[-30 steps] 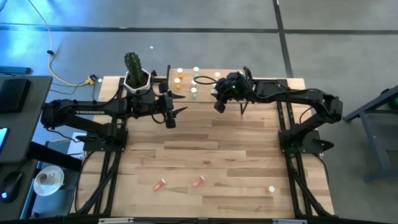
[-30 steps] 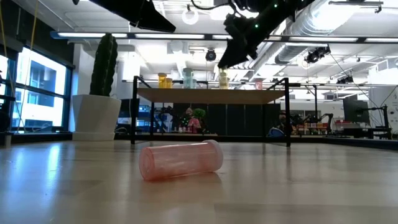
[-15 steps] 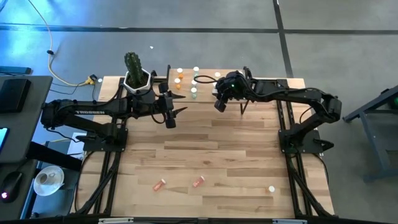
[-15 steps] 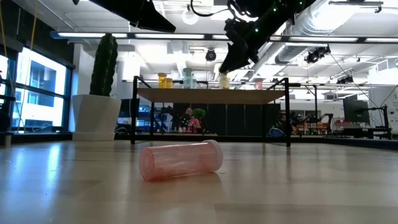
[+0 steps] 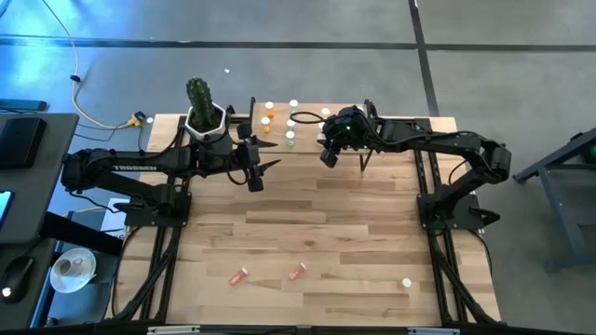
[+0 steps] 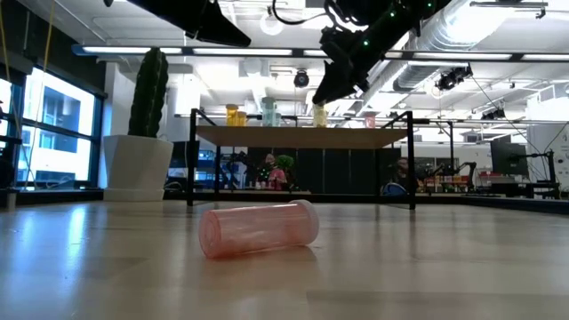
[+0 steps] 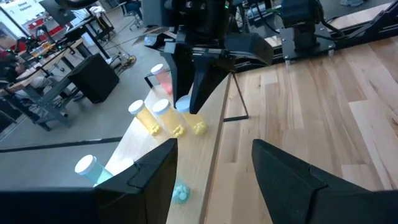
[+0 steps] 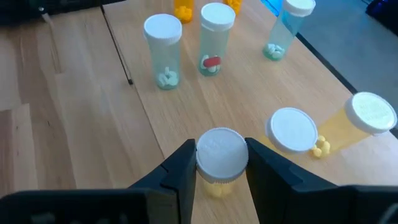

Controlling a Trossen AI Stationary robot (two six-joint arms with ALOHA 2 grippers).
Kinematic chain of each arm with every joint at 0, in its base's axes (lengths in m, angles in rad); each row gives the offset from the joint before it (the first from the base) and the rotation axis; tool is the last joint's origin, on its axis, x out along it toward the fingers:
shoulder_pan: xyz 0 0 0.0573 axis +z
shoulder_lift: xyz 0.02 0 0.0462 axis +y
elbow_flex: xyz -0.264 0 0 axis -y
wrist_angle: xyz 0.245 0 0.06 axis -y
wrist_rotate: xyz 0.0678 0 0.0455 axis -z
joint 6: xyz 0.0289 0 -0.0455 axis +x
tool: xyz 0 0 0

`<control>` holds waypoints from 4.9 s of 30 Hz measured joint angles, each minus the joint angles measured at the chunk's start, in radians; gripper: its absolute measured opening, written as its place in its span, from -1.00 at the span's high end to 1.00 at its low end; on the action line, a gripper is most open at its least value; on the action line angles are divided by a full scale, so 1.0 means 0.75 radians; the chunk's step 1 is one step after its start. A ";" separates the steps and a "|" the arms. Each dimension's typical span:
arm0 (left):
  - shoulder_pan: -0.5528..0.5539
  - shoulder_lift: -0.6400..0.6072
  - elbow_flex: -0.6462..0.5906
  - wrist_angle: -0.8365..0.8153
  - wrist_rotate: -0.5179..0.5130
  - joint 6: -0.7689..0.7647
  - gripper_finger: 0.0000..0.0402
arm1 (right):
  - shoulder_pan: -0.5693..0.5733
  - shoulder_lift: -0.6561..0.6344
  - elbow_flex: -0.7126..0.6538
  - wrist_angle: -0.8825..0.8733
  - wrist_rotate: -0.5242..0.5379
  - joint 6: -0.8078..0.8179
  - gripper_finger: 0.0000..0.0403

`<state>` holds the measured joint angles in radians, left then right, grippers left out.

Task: Pick and place medicine bottles onto shelf by color
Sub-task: Put the yellow pill bottle on the shelf, then put the left pink pill bottle on the shelf

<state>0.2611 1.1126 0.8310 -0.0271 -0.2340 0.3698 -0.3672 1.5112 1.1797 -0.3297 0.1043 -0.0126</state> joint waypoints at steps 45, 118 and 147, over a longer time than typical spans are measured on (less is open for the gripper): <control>-0.001 0.000 0.000 -0.159 -0.022 -0.171 0.03 | 0.001 0.003 0.123 -0.109 0.055 -0.049 0.08; -1.282 0.562 0.001 -0.633 0.071 -2.354 0.03 | 0.500 0.000 0.218 -0.313 0.047 0.197 0.08; -1.290 0.778 0.007 -0.504 0.113 -2.448 0.03 | 0.500 0.001 0.218 -0.313 0.048 0.234 0.08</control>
<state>-0.7063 1.6962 0.8360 -0.4050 -0.1496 -1.4662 0.0078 1.5120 1.3434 -0.5648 0.1402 0.1626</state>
